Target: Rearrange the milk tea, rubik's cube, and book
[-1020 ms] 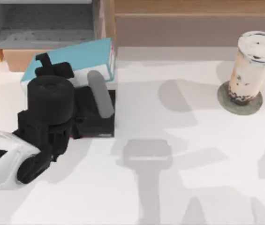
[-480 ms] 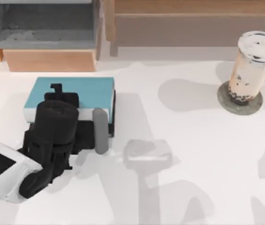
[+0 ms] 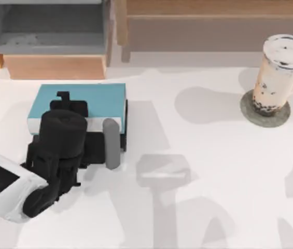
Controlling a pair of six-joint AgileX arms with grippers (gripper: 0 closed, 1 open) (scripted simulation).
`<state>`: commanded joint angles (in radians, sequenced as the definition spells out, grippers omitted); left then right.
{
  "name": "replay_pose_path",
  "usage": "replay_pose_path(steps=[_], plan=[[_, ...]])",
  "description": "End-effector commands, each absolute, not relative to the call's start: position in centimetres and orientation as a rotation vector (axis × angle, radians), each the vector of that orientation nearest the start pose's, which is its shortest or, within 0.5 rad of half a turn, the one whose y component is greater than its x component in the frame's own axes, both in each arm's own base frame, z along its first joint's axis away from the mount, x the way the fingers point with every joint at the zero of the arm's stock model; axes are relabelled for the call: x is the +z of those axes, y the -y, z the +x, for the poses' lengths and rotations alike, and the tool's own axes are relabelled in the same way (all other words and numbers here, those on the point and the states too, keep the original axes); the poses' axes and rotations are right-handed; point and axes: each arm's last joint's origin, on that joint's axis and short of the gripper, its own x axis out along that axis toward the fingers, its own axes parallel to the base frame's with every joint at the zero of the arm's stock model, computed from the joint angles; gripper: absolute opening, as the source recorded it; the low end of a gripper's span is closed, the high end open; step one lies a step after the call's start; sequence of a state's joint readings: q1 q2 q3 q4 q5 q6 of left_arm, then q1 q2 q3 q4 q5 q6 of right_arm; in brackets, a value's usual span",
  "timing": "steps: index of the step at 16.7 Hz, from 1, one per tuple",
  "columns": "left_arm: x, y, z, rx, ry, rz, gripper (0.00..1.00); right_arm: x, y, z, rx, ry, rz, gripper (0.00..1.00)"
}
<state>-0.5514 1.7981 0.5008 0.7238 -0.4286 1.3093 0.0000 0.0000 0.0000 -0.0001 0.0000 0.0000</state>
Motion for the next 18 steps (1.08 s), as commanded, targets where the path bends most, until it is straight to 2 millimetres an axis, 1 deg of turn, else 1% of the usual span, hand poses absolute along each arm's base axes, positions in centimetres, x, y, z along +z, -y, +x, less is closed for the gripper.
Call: replay_pose_path(steps=[1, 14, 15, 18], plan=[[8.44, 13.98, 25.33, -0.437, -0.378, 1.536, 0.00, 16.00, 0.12, 10.57, 0.000, 0.000, 0.000, 1.00], [8.44, 13.98, 25.33, -0.437, -0.378, 1.536, 0.98, 16.00, 0.12, 10.57, 0.000, 0.000, 0.000, 1.00], [8.44, 13.98, 25.33, -0.437, -0.378, 1.536, 1.00, 16.00, 0.12, 10.57, 0.000, 0.000, 0.000, 1.00], [8.44, 13.98, 25.33, -0.437, -0.378, 1.536, 1.00, 16.00, 0.12, 10.57, 0.000, 0.000, 0.000, 1.00]])
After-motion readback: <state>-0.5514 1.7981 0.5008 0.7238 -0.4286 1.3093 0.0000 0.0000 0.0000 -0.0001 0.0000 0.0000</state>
